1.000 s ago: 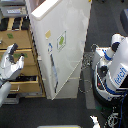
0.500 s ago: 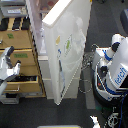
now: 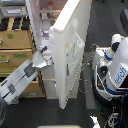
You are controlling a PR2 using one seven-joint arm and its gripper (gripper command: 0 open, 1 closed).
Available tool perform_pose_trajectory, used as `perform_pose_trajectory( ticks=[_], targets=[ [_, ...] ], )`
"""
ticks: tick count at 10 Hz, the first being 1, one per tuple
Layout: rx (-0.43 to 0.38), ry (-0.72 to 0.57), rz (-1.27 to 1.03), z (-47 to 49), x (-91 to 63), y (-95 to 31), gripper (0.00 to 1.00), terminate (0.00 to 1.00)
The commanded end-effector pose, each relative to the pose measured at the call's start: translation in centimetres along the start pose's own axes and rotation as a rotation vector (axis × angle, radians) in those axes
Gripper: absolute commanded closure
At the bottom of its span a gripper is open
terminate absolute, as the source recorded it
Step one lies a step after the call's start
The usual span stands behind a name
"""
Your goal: Opening the fridge
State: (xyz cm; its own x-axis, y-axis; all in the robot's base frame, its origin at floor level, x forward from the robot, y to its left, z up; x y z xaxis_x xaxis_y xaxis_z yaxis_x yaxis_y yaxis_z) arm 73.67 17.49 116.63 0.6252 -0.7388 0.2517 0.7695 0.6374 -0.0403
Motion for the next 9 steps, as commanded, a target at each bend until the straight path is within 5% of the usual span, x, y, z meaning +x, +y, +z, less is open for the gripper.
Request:
perform_pose_trajectory(
  ticks=[1,3,5,8,9],
  targets=[
    [0.023,-0.107,-0.489,18.2,30.2,-65.7,0.00,0.00],
    [-0.056,-0.250,-0.781,31.6,17.9,-84.3,0.00,0.00],
    [-0.072,-0.314,-0.888,33.8,12.5,-85.3,0.00,0.00],
    [0.016,-0.211,-0.713,18.9,14.0,-66.8,0.00,0.00],
    [-0.020,-0.167,-0.603,9.2,9.0,-51.6,0.00,0.00]
  ],
)
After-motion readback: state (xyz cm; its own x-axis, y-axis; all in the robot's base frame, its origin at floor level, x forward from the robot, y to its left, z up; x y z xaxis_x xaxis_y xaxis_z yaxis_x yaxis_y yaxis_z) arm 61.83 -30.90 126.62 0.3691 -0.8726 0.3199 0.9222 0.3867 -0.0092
